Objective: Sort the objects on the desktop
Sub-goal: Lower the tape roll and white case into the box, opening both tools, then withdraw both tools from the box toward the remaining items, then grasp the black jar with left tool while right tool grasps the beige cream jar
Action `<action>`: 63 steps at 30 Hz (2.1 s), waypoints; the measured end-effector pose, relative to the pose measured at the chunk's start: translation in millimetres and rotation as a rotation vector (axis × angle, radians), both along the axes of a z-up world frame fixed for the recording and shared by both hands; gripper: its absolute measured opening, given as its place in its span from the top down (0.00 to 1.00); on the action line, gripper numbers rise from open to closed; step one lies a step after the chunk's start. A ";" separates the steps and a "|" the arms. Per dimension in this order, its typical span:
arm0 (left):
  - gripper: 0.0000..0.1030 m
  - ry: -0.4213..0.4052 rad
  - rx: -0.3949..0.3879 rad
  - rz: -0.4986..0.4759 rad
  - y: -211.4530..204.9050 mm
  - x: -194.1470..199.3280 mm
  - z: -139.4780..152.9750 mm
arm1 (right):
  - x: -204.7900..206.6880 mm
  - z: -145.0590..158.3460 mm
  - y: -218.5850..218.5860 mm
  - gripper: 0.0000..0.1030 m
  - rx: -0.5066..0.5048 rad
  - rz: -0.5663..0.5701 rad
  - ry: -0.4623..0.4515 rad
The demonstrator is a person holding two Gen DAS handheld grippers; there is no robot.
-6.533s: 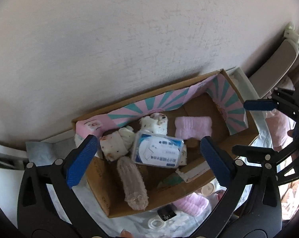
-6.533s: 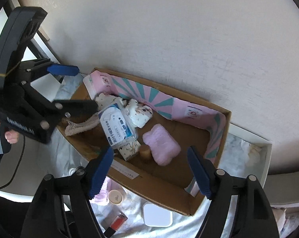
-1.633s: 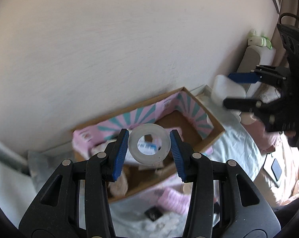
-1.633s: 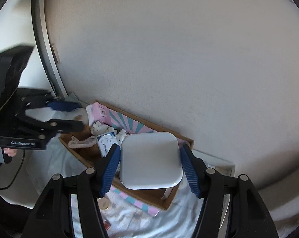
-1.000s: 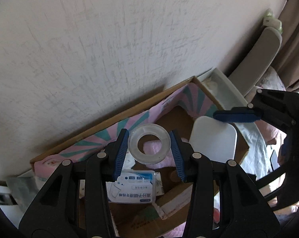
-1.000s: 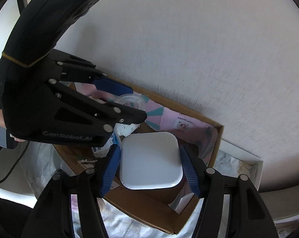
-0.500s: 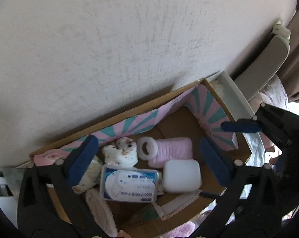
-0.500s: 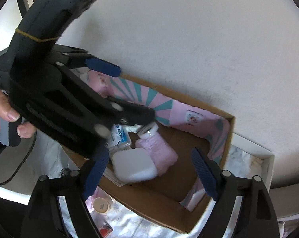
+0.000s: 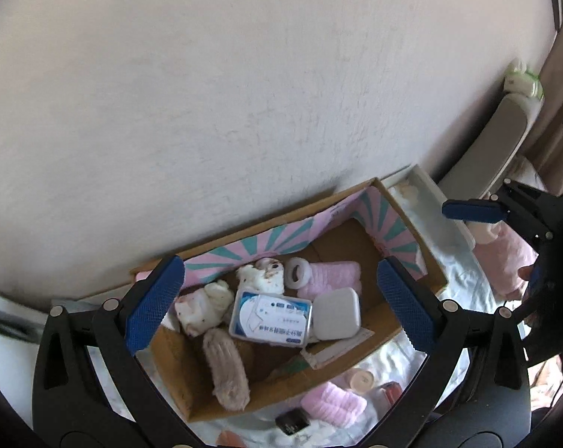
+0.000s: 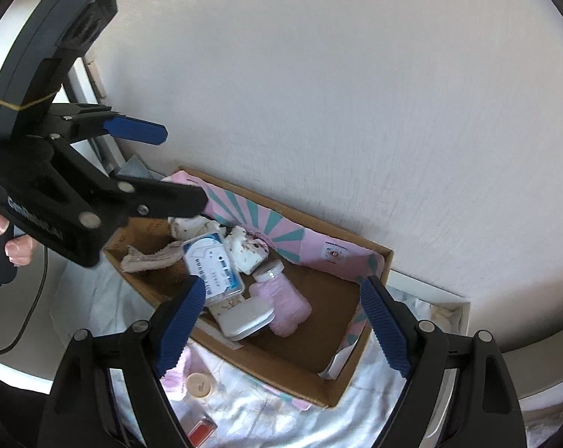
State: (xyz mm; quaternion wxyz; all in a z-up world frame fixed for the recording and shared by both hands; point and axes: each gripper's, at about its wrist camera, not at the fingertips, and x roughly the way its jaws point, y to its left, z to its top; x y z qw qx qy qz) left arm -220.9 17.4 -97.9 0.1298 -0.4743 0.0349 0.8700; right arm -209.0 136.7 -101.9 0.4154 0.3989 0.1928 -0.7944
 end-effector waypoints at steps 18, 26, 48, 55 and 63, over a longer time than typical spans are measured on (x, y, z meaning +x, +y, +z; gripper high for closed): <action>0.00 0.154 0.024 0.147 -67.5 106.8 61.6 | 59.3 50.3 30.9 0.20 -0.116 0.059 0.036; 0.00 0.145 -0.007 0.183 -71.7 153.1 41.4 | 88.9 32.7 36.2 0.20 -0.101 0.160 0.035; 0.25 -0.097 0.095 0.271 -50.1 185.3 -107.1 | 108.8 -90.8 27.3 0.46 0.091 0.253 -0.024; 0.28 -0.142 0.102 0.281 -35.5 186.0 -154.8 | 105.1 -123.7 22.3 0.46 0.098 0.278 -0.050; 0.35 -0.154 0.119 0.341 -33.7 177.9 -183.2 | 104.0 -148.4 16.3 0.50 0.120 0.314 -0.049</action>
